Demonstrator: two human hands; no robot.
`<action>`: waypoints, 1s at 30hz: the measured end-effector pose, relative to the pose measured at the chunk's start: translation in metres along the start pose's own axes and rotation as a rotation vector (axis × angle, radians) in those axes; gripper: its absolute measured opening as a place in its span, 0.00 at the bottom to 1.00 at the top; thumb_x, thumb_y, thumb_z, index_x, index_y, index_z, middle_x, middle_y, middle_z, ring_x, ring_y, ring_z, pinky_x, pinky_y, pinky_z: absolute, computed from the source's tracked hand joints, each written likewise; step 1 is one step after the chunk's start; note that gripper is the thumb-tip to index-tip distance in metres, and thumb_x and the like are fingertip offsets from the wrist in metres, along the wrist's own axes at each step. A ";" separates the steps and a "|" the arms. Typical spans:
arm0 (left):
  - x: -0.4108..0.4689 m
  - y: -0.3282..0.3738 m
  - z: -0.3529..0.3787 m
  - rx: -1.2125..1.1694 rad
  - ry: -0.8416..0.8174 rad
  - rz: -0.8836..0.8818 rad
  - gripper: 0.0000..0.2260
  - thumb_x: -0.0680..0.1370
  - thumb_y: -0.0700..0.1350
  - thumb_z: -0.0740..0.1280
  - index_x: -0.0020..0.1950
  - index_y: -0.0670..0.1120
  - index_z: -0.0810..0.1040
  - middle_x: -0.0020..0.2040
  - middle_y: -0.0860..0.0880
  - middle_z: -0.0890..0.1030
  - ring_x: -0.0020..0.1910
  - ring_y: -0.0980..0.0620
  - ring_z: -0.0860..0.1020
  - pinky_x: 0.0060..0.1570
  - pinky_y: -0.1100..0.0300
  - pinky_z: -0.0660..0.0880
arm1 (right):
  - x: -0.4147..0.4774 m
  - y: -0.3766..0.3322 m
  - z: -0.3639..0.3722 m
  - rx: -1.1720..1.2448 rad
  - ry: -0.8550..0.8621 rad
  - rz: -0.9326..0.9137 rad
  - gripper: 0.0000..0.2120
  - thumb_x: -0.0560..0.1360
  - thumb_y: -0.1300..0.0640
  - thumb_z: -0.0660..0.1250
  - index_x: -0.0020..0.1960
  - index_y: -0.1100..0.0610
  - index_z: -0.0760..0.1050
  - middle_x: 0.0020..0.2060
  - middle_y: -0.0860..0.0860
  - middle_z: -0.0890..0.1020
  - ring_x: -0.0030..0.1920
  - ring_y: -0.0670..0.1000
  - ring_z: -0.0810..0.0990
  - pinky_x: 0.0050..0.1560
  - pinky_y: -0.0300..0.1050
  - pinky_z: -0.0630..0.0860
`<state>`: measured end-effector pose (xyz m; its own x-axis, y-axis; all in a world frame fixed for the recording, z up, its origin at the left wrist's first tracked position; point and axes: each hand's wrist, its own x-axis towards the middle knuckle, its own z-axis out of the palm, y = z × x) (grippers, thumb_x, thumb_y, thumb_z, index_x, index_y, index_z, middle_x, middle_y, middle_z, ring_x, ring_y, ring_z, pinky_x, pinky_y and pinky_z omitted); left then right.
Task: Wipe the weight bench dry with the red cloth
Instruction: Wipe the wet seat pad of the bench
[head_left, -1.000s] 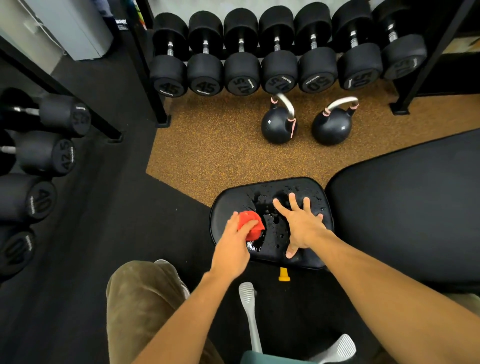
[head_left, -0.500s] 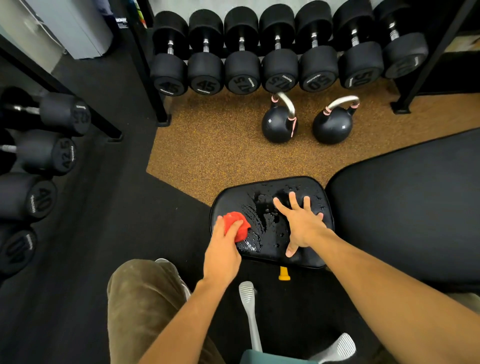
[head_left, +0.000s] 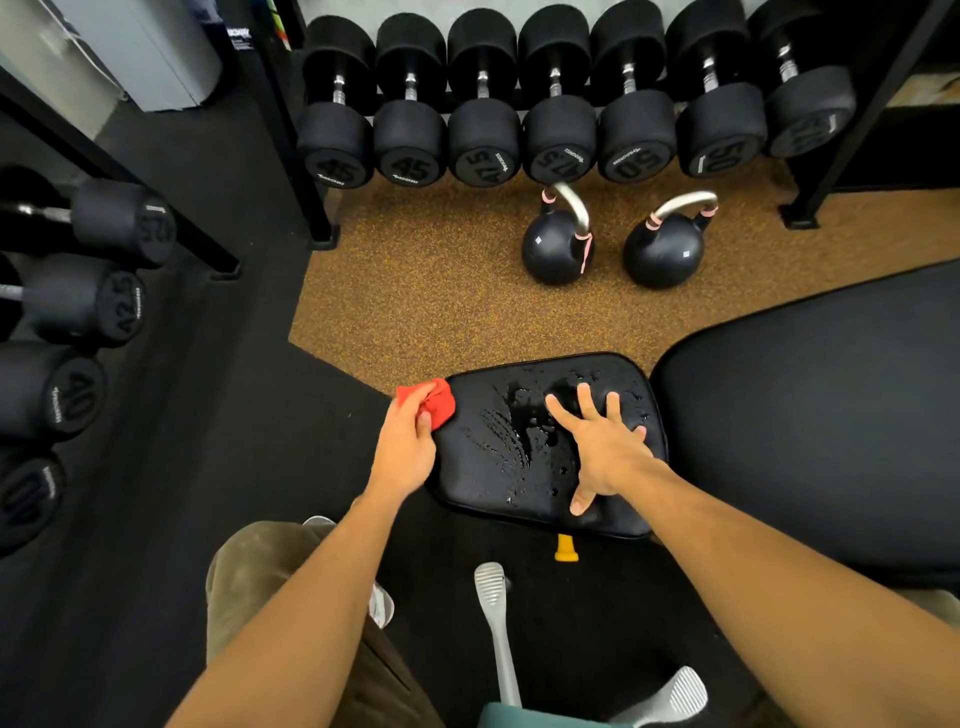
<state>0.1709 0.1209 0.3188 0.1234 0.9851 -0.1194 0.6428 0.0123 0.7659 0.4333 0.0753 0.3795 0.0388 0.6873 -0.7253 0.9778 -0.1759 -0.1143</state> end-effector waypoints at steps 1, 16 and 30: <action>0.008 0.000 0.003 0.010 -0.030 -0.012 0.20 0.86 0.40 0.56 0.78 0.52 0.69 0.75 0.45 0.69 0.73 0.45 0.70 0.67 0.63 0.62 | 0.000 0.000 0.000 0.003 -0.003 0.002 0.72 0.62 0.54 0.86 0.81 0.38 0.31 0.80 0.51 0.28 0.79 0.66 0.29 0.74 0.79 0.50; 0.030 0.002 0.027 0.421 -0.167 0.426 0.20 0.84 0.38 0.60 0.76 0.38 0.71 0.76 0.32 0.66 0.77 0.31 0.64 0.76 0.44 0.59 | 0.005 0.000 0.002 -0.007 0.018 0.006 0.73 0.60 0.52 0.87 0.81 0.37 0.32 0.81 0.51 0.29 0.79 0.67 0.29 0.73 0.80 0.51; -0.078 -0.001 0.058 0.229 -0.174 0.293 0.25 0.82 0.31 0.62 0.77 0.49 0.71 0.81 0.45 0.63 0.82 0.42 0.57 0.80 0.49 0.55 | 0.002 0.001 0.009 -0.002 0.071 0.014 0.73 0.60 0.52 0.87 0.81 0.39 0.33 0.81 0.50 0.29 0.80 0.65 0.30 0.75 0.77 0.49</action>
<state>0.2045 0.0340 0.2906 0.4395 0.8975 -0.0372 0.7107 -0.3221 0.6254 0.4328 0.0697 0.3719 0.0668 0.7330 -0.6770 0.9773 -0.1847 -0.1035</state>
